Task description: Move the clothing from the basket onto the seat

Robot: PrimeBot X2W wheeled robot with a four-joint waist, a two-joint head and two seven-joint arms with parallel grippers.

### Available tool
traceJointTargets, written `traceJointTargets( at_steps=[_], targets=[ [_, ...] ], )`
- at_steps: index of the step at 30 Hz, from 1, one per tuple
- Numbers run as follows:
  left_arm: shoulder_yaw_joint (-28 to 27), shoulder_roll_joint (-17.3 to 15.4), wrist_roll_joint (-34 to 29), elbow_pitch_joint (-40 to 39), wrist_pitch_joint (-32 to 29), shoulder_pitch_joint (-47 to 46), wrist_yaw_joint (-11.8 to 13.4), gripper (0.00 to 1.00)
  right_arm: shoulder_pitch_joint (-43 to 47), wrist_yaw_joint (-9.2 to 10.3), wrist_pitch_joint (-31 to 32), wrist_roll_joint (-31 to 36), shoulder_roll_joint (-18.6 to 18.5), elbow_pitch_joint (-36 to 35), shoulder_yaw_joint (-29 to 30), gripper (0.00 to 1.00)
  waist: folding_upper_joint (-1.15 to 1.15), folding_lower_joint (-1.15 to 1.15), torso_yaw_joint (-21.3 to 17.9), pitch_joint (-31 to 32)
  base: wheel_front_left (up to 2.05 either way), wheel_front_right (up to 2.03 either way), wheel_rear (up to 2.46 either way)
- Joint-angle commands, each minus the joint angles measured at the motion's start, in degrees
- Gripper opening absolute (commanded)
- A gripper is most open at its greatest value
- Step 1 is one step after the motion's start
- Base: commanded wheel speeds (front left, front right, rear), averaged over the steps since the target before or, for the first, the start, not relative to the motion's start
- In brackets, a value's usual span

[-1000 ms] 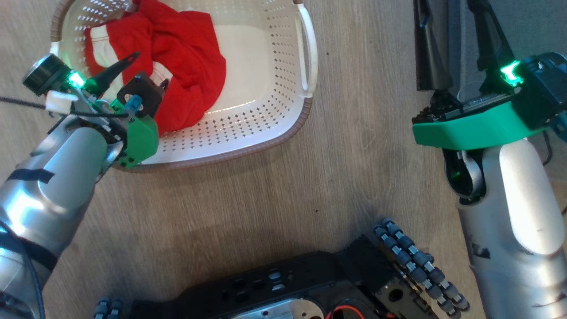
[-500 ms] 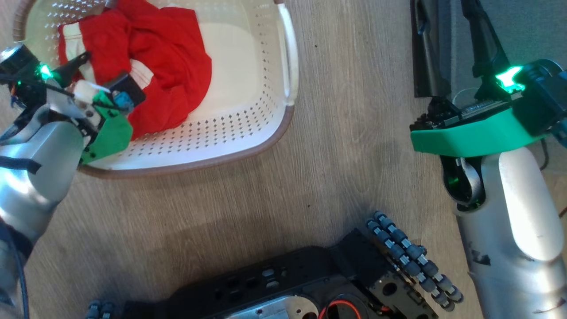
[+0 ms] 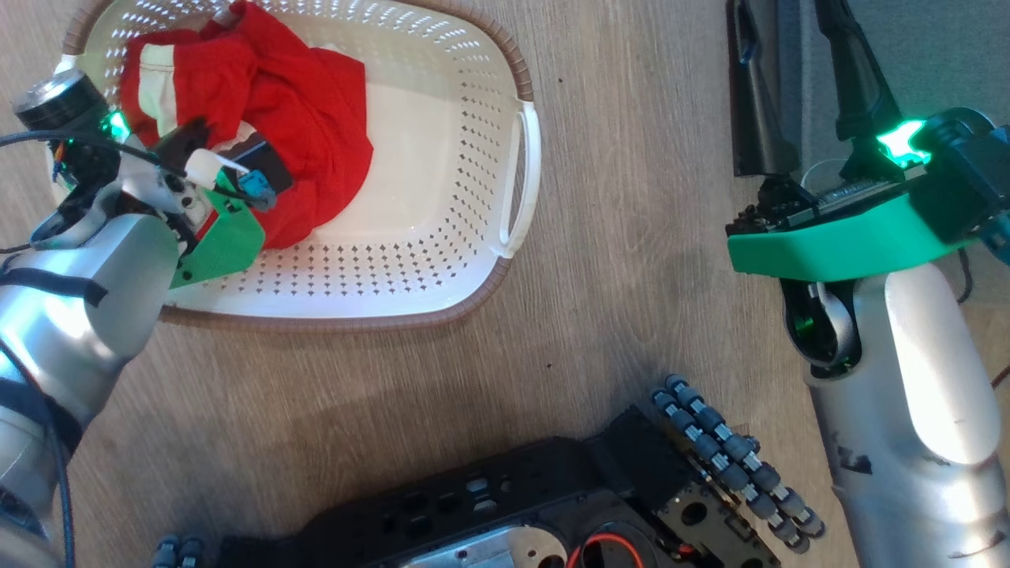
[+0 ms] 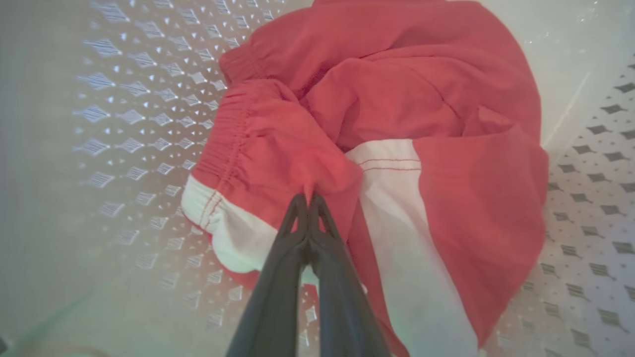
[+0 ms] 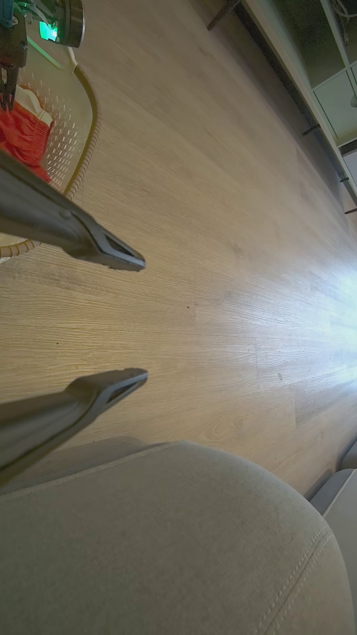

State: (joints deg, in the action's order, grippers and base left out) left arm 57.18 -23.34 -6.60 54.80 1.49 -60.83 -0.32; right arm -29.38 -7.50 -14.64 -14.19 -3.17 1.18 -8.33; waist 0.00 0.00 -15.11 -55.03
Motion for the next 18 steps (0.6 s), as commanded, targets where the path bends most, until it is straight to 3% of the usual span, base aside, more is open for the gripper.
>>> traceJointTargets(
  at_steps=[1, 10, 18],
  targets=[
    [-0.95, -0.84, 0.16, -0.3, -0.16, 0.09, 0.33, 0.0, 2.79, 0.01, -0.36, -0.18, 0.29, -1.29, -0.78, 1.0, 0.0, 0.0, 0.23, 0.1, 0.0, 0.0, 0.0],
    [-0.86, 2.23, 2.7, 0.77, 3.73, 1.15, -0.21, 0.0, 1.9, 0.01, -0.36, 0.92, 0.29, 0.4, 0.25, 1.0, 0.0, 0.0, 1.73, 3.14, 0.0, 0.0, 0.0],
    [-2.74, 6.65, 7.73, 3.0, 9.38, 3.47, -1.45, 0.0, 1.57, 0.01, -0.36, 2.94, 0.29, 3.33, 1.55, 1.0, 0.0, 0.0, 4.36, 10.57, 0.0, 0.0, 0.0]
  ],
)
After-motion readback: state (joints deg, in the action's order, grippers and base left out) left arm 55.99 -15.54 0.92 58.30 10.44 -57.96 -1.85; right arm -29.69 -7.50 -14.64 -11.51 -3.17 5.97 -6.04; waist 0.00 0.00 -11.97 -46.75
